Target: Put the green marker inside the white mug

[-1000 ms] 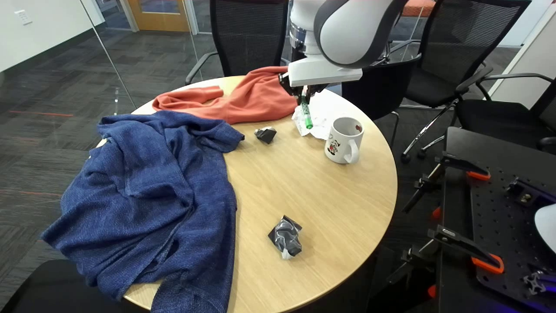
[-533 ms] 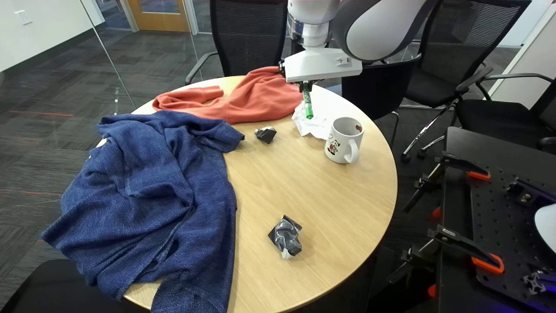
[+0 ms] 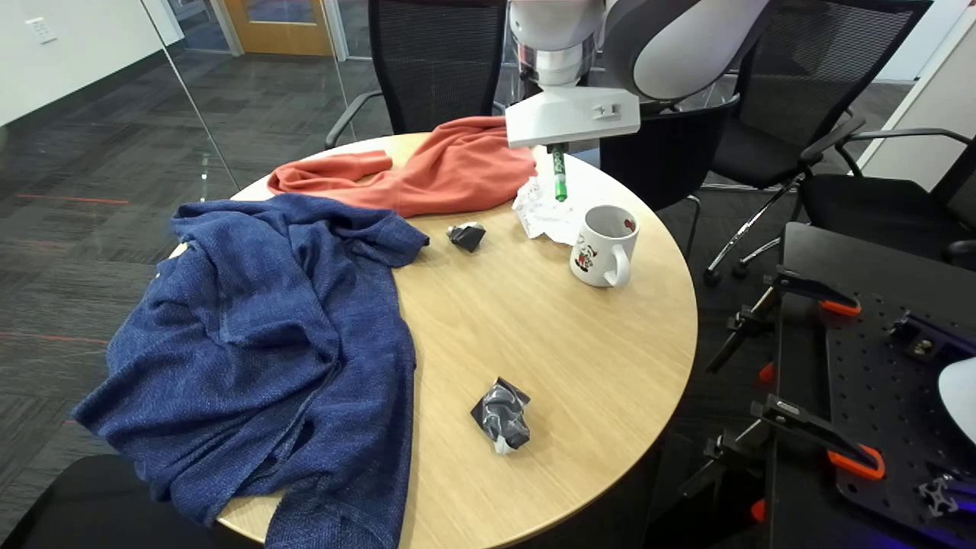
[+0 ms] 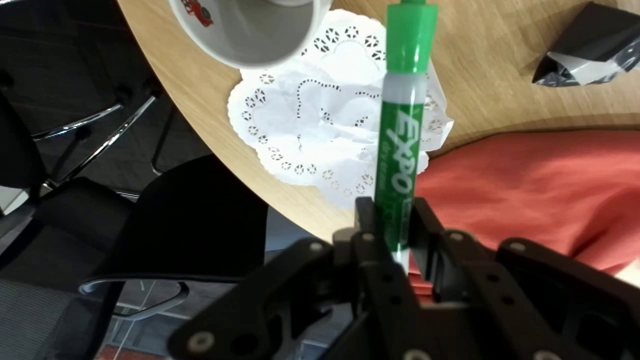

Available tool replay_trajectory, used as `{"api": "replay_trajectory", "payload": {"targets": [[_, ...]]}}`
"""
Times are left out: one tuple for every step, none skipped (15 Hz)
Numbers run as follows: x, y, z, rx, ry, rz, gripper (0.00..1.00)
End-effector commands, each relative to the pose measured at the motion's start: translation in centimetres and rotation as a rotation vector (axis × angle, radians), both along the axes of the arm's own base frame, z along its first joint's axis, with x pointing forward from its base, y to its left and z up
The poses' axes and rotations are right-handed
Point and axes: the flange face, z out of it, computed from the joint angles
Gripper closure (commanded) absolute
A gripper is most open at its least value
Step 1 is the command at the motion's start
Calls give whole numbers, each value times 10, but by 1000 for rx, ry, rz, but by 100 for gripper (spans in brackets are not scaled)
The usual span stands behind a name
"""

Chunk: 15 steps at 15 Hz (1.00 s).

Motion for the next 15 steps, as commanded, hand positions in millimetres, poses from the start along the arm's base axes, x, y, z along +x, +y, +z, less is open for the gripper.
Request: {"api": "replay_trajectory", "payload": {"targets": [[6, -14, 9, -61, 3, -79, 95], [7, -17, 10, -78, 1, -96, 95], [9, -20, 11, -100, -4, -115, 95], [11, -22, 12, -119, -10, -130, 95], [12, -24, 14, -140, -17, -148, 95], [14, -24, 15, -169, -30, -168, 95], [15, -23, 17, -201, -43, -188, 95], [15, -22, 18, -237, -57, -209, 95], [14, -20, 20, -270, -68, -232, 95], [14, -14, 25, -306, -76, -258, 95], [12, -9, 27, -336, -78, -283, 95], [11, -4, 28, -363, -77, -306, 95], [8, 1, 31, -387, -72, -335, 95], [5, 6, 32, -404, -64, -359, 95], [2, 11, 34, -422, -60, -383, 95]]}}
